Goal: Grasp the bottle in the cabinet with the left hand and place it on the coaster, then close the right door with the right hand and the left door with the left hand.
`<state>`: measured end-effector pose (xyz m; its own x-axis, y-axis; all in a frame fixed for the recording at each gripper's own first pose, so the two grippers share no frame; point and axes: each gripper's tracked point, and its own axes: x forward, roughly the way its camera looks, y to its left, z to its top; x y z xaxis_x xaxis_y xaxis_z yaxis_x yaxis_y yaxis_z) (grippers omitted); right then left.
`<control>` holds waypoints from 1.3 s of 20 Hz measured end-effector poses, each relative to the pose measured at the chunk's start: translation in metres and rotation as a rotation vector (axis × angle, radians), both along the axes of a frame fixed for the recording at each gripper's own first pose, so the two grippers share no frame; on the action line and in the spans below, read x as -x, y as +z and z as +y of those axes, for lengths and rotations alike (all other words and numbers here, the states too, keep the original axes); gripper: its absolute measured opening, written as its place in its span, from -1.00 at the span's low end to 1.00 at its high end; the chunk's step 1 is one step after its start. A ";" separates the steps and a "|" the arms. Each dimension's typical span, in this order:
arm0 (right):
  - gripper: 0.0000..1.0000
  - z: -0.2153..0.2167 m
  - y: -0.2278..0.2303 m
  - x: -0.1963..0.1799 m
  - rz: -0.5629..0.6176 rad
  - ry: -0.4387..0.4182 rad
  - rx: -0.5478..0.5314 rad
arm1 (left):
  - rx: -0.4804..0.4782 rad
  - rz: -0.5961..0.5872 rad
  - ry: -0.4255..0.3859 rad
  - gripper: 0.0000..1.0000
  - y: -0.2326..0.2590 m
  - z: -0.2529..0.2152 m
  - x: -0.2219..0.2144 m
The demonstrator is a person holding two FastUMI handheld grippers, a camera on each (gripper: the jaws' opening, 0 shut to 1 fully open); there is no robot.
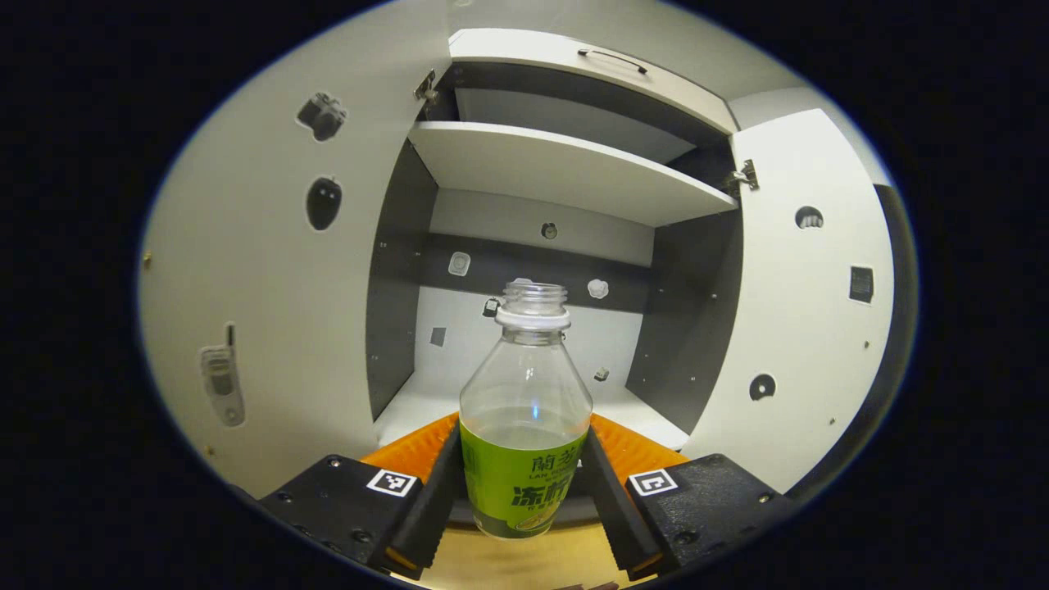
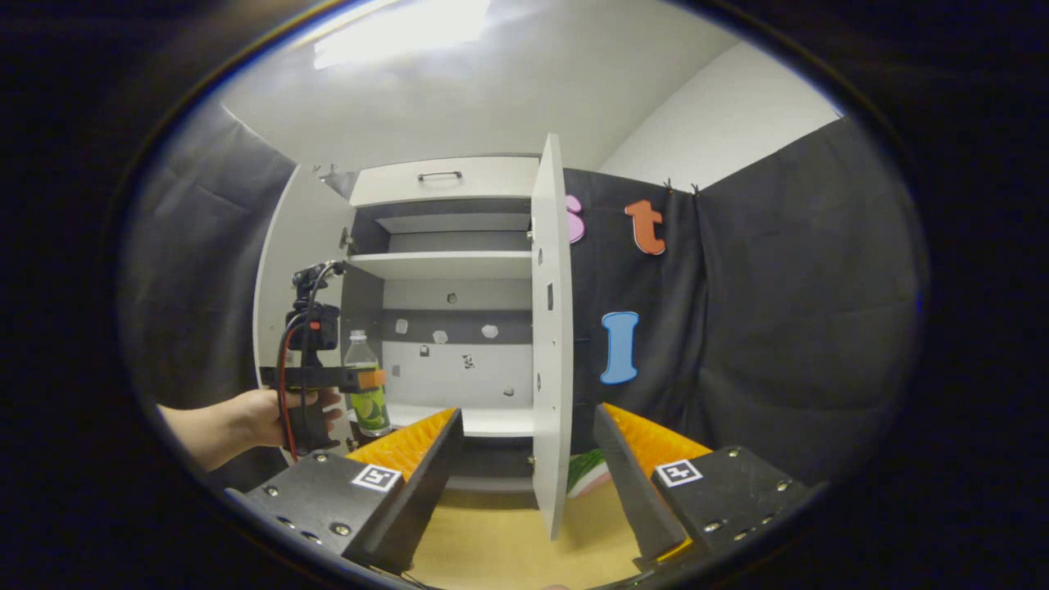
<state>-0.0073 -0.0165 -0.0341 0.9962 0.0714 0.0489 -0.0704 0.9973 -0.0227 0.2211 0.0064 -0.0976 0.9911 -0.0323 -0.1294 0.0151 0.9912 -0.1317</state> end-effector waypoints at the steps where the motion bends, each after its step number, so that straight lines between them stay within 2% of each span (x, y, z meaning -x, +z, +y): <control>1: 0.94 -0.003 -0.004 0.005 0.006 0.003 -0.008 | -0.014 -0.009 0.001 0.58 -0.003 -0.001 0.011; 6: 0.94 -0.007 -0.013 0.023 0.023 0.027 -0.016 | -0.054 -0.015 0.005 0.58 -0.037 -0.009 0.068; 9: 0.94 -0.005 -0.014 0.030 0.028 0.038 -0.008 | -0.036 -0.009 0.025 0.58 -0.068 -0.013 0.095; 12: 0.89 -0.003 -0.017 0.033 0.030 0.045 0.014 | 0.026 -0.005 -0.016 0.60 -0.105 -0.024 0.118; 15: 0.94 0.000 -0.026 0.033 0.047 0.047 0.017 | 0.048 0.012 -0.014 0.60 -0.154 -0.019 0.134; 19: 0.94 0.008 -0.040 0.028 0.078 0.052 0.010 | -0.013 0.069 -0.013 0.61 -0.225 -0.013 0.158; 21: 0.94 0.010 -0.047 0.024 0.092 0.052 0.011 | -0.075 0.091 -0.021 0.60 -0.259 -0.011 0.169; 23: 0.89 0.014 -0.053 0.020 0.101 0.054 0.011 | -0.115 0.098 -0.047 0.61 -0.283 -0.016 0.179; 24: 0.94 0.017 -0.057 0.018 0.108 0.058 0.008 | -0.120 0.093 -0.065 0.61 -0.290 -0.022 0.181; 26: 0.89 0.021 -0.071 0.016 0.132 0.069 0.002 | -0.113 0.089 -0.093 0.61 -0.302 -0.030 0.185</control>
<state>-0.0234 0.0045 -0.1049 0.9868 0.1396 -0.0823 -0.1410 0.9899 -0.0109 0.0364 -0.0235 -0.3996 0.9690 -0.1036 -0.2244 0.1007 0.9946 -0.0245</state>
